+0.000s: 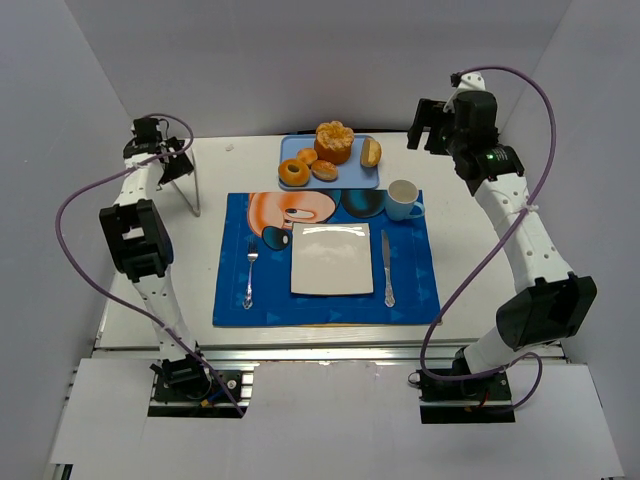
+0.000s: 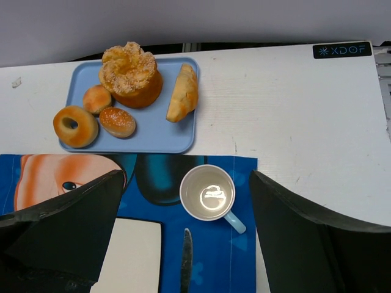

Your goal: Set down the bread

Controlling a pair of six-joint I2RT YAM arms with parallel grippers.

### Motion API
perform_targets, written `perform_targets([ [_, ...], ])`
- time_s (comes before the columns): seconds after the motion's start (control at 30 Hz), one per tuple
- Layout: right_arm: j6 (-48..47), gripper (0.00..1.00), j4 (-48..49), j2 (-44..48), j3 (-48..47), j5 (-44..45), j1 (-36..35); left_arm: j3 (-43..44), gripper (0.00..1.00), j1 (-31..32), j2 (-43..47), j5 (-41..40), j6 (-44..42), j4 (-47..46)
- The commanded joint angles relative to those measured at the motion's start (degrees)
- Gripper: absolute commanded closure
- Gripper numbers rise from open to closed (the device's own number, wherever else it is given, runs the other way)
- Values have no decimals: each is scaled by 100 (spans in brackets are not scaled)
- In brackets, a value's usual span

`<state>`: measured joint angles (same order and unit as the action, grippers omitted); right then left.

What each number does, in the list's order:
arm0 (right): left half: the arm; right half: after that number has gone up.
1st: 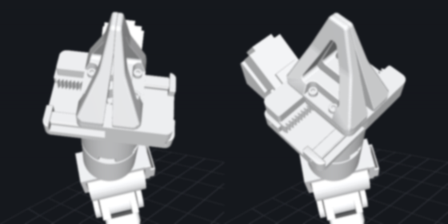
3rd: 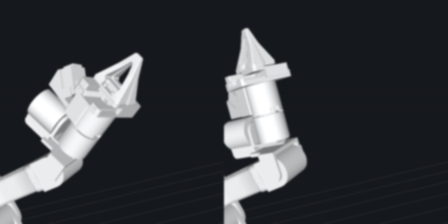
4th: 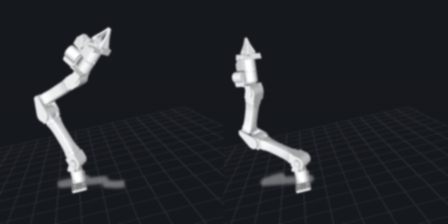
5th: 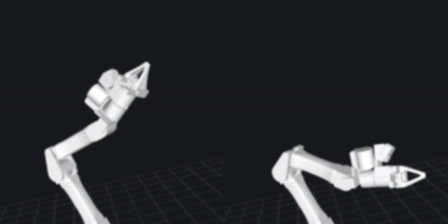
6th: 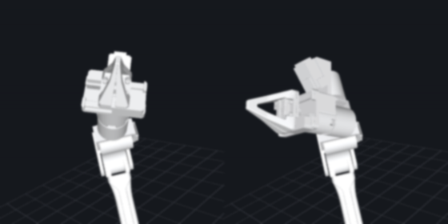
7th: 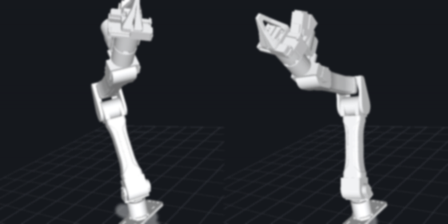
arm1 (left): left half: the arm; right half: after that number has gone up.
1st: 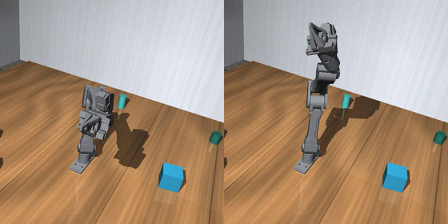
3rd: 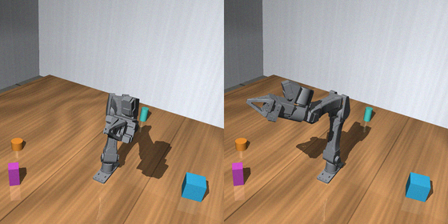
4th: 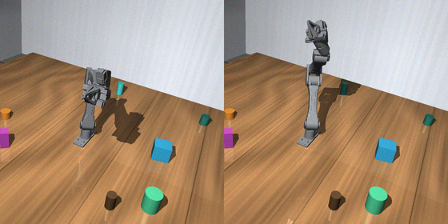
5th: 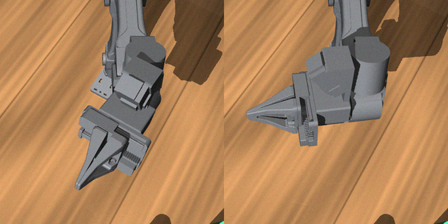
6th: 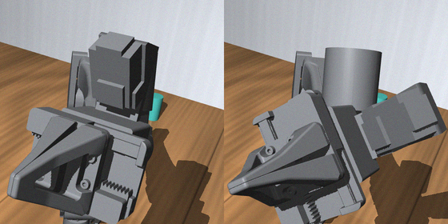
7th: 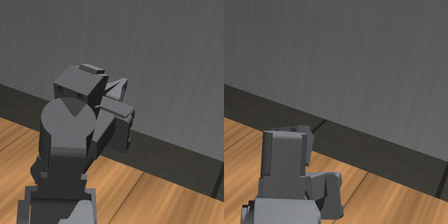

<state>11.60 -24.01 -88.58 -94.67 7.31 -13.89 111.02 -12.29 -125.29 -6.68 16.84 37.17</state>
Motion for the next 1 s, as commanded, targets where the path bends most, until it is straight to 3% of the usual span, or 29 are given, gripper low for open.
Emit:
perform_targets([
  [0.0,-87,11,371,7,28,-19,70,288,2,43,-108,220,-260,27],
  [0.5,-114,11,520,191,529,-81,97,-476,2,403,-74,9,-489,-465],
  [0.83,-193,11,590,297,775,-151,97,-72,2,421,-618,-308,-541,-386],
  [0.97,-184,11,652,341,924,-204,97,488,2,421,-1031,-264,-594,-201],
])
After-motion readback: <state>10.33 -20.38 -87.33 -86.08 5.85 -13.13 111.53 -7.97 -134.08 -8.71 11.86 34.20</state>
